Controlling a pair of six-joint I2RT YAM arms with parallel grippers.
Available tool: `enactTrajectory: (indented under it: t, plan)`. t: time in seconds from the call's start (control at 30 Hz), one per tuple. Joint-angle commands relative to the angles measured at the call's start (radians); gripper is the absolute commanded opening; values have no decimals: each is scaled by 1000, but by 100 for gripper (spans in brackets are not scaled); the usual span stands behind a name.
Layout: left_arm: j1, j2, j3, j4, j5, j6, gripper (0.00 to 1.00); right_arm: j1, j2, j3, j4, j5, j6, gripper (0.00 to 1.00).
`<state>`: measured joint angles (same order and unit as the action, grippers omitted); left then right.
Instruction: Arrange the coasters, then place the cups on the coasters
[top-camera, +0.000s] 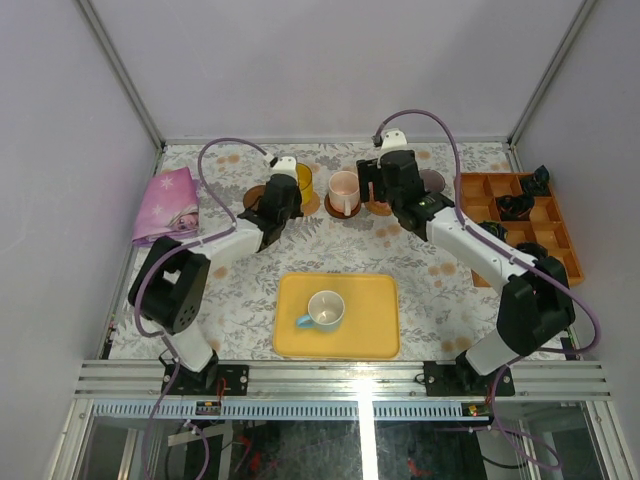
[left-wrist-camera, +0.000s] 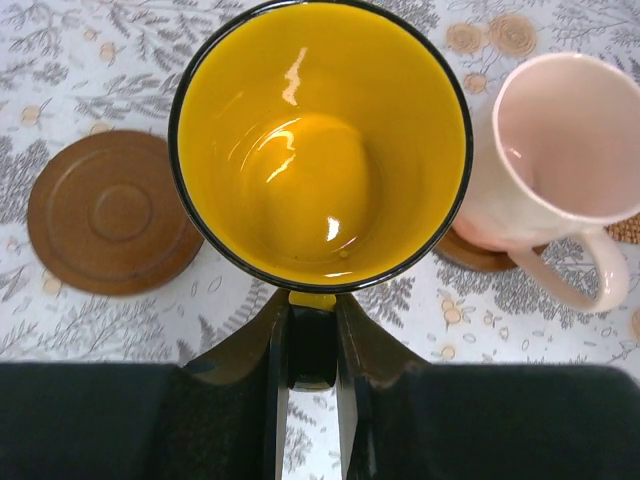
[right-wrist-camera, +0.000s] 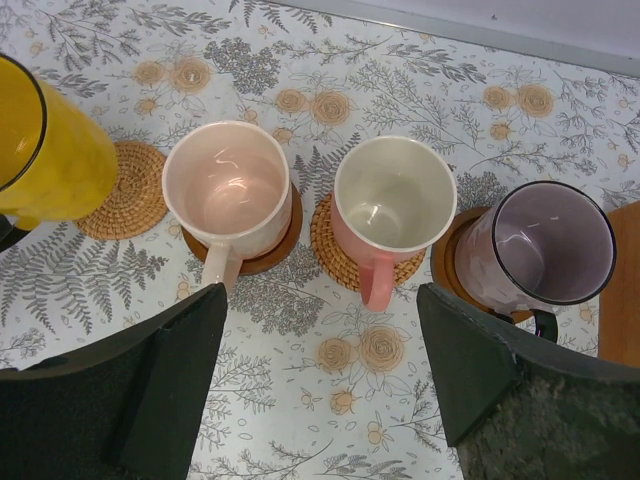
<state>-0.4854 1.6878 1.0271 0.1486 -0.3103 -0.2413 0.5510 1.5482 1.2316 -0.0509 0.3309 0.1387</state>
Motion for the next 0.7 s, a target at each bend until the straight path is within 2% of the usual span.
enactTrajectory:
  t: [0.0,0.23,0.67]
  plan:
    - [27,48,84,236,27,70,0,-18,21,10,94,7,-20,84]
    - [70,98,103,225,80,65,0,-31,54,34,104,-6,-13,84]
    - [75,135,127,182,150,57,0,-33,76,37,97,-9,8,83]
